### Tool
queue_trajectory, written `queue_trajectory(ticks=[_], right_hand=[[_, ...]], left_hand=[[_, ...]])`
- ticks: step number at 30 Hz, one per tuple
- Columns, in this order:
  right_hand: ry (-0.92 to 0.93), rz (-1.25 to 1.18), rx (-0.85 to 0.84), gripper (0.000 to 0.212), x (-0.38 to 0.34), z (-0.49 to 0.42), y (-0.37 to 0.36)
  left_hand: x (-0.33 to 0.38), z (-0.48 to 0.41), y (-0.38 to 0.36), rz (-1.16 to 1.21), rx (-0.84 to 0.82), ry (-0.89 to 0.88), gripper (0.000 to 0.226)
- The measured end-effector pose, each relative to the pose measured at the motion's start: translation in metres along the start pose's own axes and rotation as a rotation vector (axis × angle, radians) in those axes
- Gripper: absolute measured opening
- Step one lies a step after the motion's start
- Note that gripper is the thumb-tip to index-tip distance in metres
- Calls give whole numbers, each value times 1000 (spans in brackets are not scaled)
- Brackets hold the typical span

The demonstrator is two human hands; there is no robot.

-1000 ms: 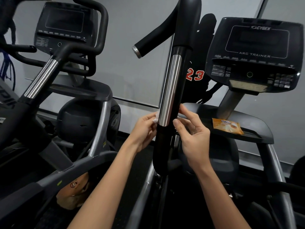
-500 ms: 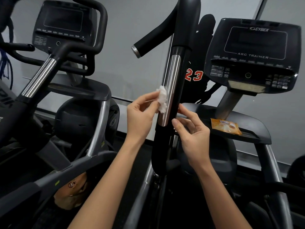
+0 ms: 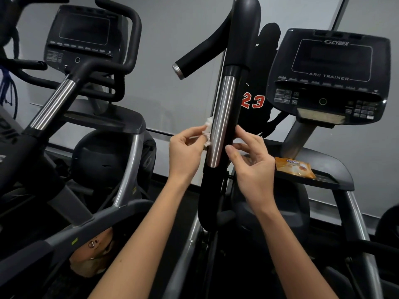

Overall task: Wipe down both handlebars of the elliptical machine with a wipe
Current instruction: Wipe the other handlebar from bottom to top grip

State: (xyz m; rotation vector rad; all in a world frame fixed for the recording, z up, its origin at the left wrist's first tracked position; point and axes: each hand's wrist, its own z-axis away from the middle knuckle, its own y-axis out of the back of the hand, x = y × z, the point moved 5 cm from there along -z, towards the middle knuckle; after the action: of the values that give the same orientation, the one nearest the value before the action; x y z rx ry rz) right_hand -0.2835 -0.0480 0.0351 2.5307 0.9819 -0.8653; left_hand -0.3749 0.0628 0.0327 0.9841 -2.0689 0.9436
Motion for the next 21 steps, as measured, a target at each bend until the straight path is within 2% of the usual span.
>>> queue_trajectory(ticks=[2, 5, 7, 10, 13, 17, 19, 21], right_hand=[[2, -1, 5, 47, 1, 0, 0], [13, -5, 19, 48, 1, 0, 0], [13, -5, 19, 48, 1, 0, -1], [11, 10, 17, 48, 1, 0, -1], [10, 9, 16, 48, 1, 0, -1], [16, 19, 25, 49, 2, 0, -1], [21, 29, 28, 49, 2, 0, 0], [18, 22, 24, 48, 2, 0, 0]], left_hand=[[2, 7, 2, -10, 12, -34, 26], [13, 26, 3, -130, 42, -250, 34], [12, 26, 1, -133, 58, -268, 34], [1, 2, -3, 83, 34, 33, 19], [-11, -16, -14, 225, -174, 300, 22], [-13, -10, -28, 276, -473, 463, 28], [-21, -2, -28, 247, -530, 513, 32], [-38, 1, -19, 192, -518, 519, 36]])
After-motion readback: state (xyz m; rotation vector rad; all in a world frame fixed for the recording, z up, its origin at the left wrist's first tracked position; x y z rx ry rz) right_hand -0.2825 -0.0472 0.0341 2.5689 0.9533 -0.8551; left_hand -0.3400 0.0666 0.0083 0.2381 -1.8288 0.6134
